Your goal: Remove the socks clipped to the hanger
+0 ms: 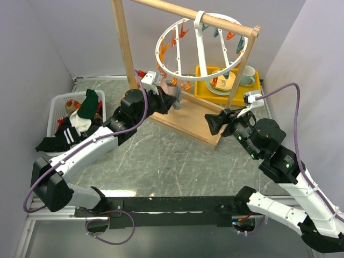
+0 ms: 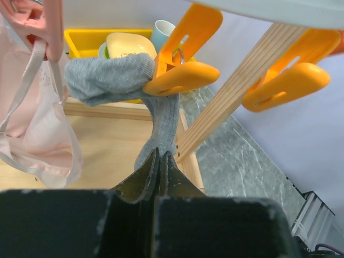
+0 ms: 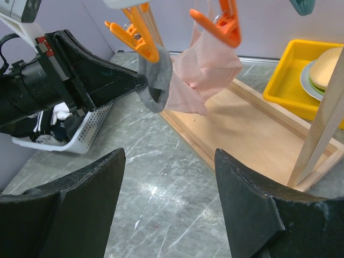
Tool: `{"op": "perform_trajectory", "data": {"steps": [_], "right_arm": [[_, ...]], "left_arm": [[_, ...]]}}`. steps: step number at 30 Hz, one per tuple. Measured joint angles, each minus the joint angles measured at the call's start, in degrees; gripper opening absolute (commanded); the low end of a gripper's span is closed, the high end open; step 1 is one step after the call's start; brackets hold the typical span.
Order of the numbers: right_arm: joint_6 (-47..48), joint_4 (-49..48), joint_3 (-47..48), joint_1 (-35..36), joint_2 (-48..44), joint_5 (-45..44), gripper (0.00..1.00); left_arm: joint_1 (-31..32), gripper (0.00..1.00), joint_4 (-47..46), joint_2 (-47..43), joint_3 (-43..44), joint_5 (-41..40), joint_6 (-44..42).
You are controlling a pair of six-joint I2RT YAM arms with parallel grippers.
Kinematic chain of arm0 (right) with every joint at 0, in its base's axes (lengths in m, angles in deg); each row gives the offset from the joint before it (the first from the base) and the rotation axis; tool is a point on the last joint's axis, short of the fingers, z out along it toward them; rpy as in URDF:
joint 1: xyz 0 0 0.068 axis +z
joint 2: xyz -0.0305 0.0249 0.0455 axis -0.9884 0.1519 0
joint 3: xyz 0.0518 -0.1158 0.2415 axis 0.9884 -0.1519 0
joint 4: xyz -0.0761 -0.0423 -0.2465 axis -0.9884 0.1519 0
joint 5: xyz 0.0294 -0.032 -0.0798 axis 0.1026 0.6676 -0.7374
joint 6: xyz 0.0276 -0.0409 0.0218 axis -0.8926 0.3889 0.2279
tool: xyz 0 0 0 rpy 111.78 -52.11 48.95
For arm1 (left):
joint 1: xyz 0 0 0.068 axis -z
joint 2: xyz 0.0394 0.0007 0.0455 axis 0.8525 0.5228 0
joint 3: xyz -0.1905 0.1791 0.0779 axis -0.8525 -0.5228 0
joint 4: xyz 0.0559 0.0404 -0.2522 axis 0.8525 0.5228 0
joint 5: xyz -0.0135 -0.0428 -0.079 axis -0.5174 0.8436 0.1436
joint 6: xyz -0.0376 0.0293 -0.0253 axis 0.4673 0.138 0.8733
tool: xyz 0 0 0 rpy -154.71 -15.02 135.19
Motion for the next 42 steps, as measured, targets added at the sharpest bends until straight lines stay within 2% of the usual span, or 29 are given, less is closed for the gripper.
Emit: {"op": "perform_trajectory", "data": {"steps": [7,11,15,17,25,42], "right_arm": [[0.11,0.07,0.7,0.0,1.9,1.07,0.75],[0.33,0.81,4.76,0.0,5.9,3.63,0.75],[0.26,0.33,10.64,0.0,11.65,8.17,0.85],[-0.07,0.13,12.59,0.0,13.75,10.56,0.85],[-4.81,-0.46,21.79,0.0,23.32,18.01,0.79],[-12.17,-0.68,26.58,0.37,30.67,12.81,0.72]], "left_arm": [[2.23,0.01,3.39,-2.03,-0.02,-0.83,-0.9],[4.46,0.01,5.79,-5.51,-0.02,-2.01,-1.46],[6.1,0.01,6.67,-8.57,-0.04,-3.72,-1.44],[6.54,0.01,6.75,-9.31,-0.04,-4.22,-1.44],[8.57,0.01,9.38,-9.62,-0.07,-6.71,-1.42],[10.01,0.01,9.33,-11.98,-1.05,-10.05,-1.66]]}}
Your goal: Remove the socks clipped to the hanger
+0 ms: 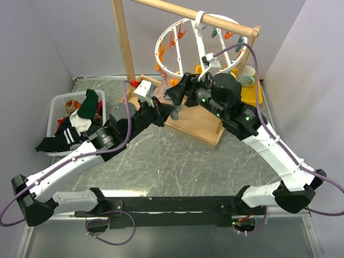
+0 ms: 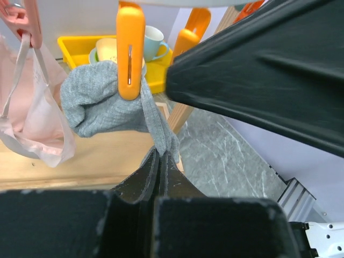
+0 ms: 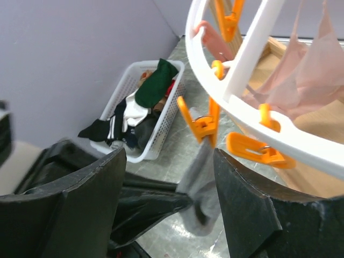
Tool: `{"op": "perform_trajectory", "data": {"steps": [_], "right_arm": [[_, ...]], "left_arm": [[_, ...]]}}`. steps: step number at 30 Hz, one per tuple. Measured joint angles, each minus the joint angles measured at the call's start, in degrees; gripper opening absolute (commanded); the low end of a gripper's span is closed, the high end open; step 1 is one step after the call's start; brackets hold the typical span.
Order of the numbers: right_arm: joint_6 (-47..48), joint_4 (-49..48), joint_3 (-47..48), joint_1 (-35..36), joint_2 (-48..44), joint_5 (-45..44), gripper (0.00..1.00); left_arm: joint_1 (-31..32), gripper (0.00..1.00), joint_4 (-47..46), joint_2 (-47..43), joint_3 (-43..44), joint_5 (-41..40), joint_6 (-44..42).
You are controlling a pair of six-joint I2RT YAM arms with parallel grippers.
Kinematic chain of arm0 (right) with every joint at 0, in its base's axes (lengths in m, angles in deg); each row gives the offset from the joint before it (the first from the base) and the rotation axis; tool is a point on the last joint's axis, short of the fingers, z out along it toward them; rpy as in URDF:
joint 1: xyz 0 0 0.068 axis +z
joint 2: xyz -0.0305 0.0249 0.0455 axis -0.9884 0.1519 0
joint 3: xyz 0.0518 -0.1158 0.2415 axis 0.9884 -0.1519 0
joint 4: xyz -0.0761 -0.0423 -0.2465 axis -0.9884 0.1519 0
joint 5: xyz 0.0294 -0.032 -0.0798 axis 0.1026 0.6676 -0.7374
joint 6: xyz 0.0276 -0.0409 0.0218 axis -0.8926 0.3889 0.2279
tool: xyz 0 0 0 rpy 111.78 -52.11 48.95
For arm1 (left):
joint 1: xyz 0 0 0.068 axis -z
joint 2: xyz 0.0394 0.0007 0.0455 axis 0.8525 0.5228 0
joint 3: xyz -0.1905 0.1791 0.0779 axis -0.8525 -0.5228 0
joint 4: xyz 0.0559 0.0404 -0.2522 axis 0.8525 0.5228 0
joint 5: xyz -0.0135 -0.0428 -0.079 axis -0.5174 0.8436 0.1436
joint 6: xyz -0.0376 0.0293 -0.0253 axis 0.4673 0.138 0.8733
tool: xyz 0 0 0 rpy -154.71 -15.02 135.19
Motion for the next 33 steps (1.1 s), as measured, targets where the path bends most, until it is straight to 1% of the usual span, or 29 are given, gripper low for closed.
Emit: {"op": "perform_trajectory", "data": {"steps": [16,31,33], "right_arm": [[-1.49,-4.42,0.85,0.02,4.46,-4.57,0.66],[-2.21,-5.53,-0.48,0.37,4.39,-8.94,0.68],[-2.19,-5.73,-0.66,0.37,4.42,-9.09,0.63]], "left_arm": [[0.09,0.01,-1.03,-2.08,-1.29,0.02,-0.81],[0.09,0.01,-2.08,-4.33,-3.52,0.42,-0.7],[0.09,0.01,-2.1,-4.33,-3.52,0.44,-0.63]]}}
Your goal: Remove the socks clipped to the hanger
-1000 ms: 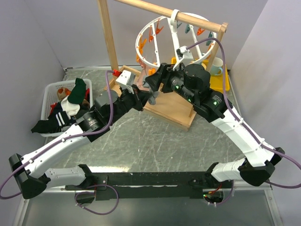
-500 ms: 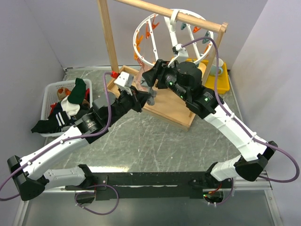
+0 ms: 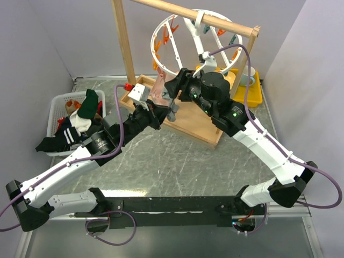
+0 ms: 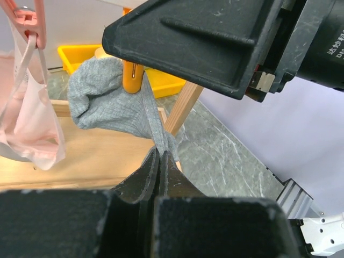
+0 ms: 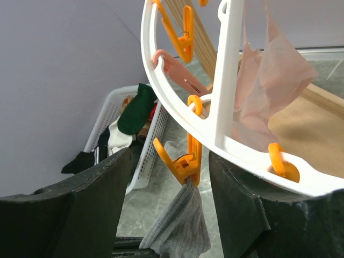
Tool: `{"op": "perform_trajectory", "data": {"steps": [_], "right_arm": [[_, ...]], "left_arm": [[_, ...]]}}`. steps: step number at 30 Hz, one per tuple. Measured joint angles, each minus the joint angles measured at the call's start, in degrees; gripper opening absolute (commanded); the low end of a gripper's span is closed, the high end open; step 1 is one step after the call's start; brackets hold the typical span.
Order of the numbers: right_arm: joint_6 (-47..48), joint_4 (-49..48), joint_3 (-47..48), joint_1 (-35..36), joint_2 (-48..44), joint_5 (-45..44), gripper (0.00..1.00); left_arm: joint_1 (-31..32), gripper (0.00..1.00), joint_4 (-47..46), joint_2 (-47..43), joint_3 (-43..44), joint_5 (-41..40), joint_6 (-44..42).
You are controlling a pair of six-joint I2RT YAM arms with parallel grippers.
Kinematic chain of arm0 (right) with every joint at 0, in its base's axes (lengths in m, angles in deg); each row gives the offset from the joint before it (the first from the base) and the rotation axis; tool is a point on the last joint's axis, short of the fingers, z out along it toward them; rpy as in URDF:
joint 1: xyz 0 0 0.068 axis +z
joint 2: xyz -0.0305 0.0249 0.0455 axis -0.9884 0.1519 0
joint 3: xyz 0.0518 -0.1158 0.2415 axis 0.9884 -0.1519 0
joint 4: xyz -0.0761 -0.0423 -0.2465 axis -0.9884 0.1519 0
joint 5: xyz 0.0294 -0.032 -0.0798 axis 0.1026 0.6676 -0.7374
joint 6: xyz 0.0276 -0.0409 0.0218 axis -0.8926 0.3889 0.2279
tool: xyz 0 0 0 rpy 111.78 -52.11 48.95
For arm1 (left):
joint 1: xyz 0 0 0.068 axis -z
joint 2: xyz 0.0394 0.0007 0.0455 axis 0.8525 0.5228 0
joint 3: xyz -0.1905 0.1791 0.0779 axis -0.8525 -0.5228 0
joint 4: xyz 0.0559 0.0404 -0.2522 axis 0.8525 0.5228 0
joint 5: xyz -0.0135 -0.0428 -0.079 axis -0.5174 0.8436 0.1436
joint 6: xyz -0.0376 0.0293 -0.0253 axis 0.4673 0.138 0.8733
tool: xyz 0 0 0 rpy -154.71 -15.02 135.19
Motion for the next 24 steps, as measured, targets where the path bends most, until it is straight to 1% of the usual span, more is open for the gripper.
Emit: {"op": "perform_trajectory", "data": {"steps": [1,2,5,8,10,11,12,19,22,24], "right_arm": [[0.04,-0.13,-0.02,0.0,0.0,0.0,0.6],[0.07,-0.35,-0.02,0.0,0.0,0.02,0.51],[0.48,-1.86,-0.35,0.0,0.0,0.22,0.37],[0.63,-3.54,-1.09,0.0,0.0,0.15,0.33],[0.83,-4.2,-1.66,0.0,-0.07,-0.24,0.32],[1.07,-4.35,-1.73,0.0,-0.07,-0.46,0.28],[1.33,-4.42,-1.79,0.0,-0.07,-0.72,0.26],[2.54,-4.98,-2.69,0.0,-0.61,-1.22,0.25],[3.21,-5.46,-3.93,0.0,-1.6,-1.84,0.26],[3.52,-6.03,-5.07,0.0,-2.62,-2.38,0.3]], "left_arm": [[0.0,0.01,-0.02,0.0,0.0,0.0,0.02],[0.0,0.01,-0.04,0.0,0.0,0.02,0.02],[0.0,0.01,-0.22,0.0,0.0,0.39,0.07],[0.0,0.01,-0.35,0.0,0.0,0.81,0.39],[0.0,0.01,-0.37,0.0,0.0,1.2,0.9],[0.0,0.01,-0.37,0.0,0.0,1.53,1.14],[0.02,0.01,-0.39,0.0,-0.02,1.81,1.36],[0.02,0.01,-0.24,0.17,-1.49,3.93,2.38],[0.02,0.01,3.98,0.92,-1.81,3.61,2.1],[0.09,0.01,8.11,1.49,-1.81,2.05,1.88]]}}
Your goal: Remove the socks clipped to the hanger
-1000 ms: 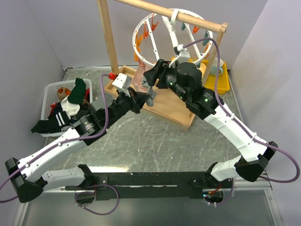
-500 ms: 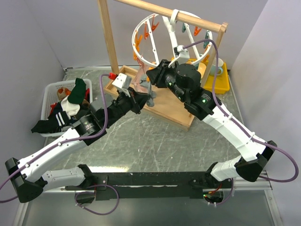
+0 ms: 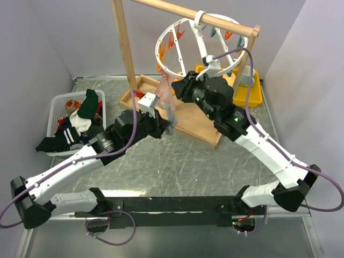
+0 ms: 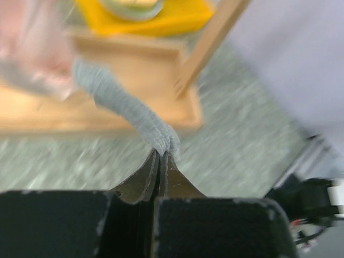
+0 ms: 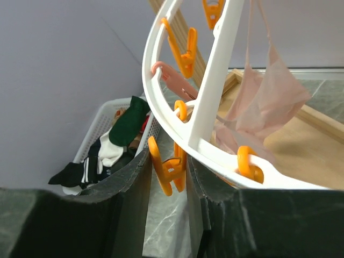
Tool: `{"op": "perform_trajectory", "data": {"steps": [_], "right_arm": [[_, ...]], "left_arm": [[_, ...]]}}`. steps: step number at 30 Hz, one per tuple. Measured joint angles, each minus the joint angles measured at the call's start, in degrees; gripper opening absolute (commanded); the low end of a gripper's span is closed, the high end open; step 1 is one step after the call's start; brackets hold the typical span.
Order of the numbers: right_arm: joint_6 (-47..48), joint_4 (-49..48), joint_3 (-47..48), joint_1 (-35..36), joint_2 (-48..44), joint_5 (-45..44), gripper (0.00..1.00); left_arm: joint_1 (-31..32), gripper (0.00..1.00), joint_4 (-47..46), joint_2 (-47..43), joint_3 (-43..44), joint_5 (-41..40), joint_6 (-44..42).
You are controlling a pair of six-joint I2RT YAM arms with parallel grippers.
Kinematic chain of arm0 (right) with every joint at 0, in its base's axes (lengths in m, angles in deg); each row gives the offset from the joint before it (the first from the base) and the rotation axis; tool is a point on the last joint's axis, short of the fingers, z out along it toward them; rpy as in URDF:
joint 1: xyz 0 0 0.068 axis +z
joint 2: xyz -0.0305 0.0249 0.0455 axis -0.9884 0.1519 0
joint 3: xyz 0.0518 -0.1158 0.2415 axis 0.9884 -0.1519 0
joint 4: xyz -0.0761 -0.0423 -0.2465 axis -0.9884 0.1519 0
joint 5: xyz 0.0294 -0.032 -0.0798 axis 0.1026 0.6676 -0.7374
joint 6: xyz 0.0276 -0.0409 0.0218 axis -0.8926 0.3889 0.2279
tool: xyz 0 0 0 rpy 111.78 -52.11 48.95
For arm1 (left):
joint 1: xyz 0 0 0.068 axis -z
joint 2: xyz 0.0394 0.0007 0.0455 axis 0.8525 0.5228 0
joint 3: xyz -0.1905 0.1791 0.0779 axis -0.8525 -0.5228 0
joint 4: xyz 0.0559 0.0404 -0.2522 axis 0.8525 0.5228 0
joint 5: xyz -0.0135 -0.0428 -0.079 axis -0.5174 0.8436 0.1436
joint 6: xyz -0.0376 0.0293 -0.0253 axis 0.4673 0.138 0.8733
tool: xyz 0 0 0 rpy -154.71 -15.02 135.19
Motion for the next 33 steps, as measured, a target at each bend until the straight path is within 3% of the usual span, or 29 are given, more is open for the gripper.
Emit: {"op": "perform_trajectory", "data": {"steps": [4,7,12,19,27,33], "right_arm": [[0.48,-0.63,-2.62,0.0,-2.45,-0.35,0.73],[0.85,-0.44,-4.33,0.0,-4.59,-0.87,0.81],[1.01,-0.35,-8.83,0.0,-10.12,-0.87,0.82],[1.55,1.92,-20.33,0.0,-25.81,-1.99,0.86],[3.78,7.39,-31.32,-0.02,-40.46,-6.95,0.88],[3.15,12.79,-38.49,-0.02,-45.46,-7.56,0.88]], "left_arm": [[0.11,0.01,9.53,1.31,0.33,-6.78,-0.52],[-1.46,0.01,16.96,1.77,2.25,-12.37,-0.92],[-11.69,0.01,21.2,0.96,6.14,-16.98,-1.49],[-25.79,0.01,21.64,0.04,6.78,-18.03,-2.78],[-41.2,0.01,20.2,3.1,7.8,-15.08,-4.07],[-53.99,0.01,18.71,9.84,11.93,-10.86,-4.46]]}}
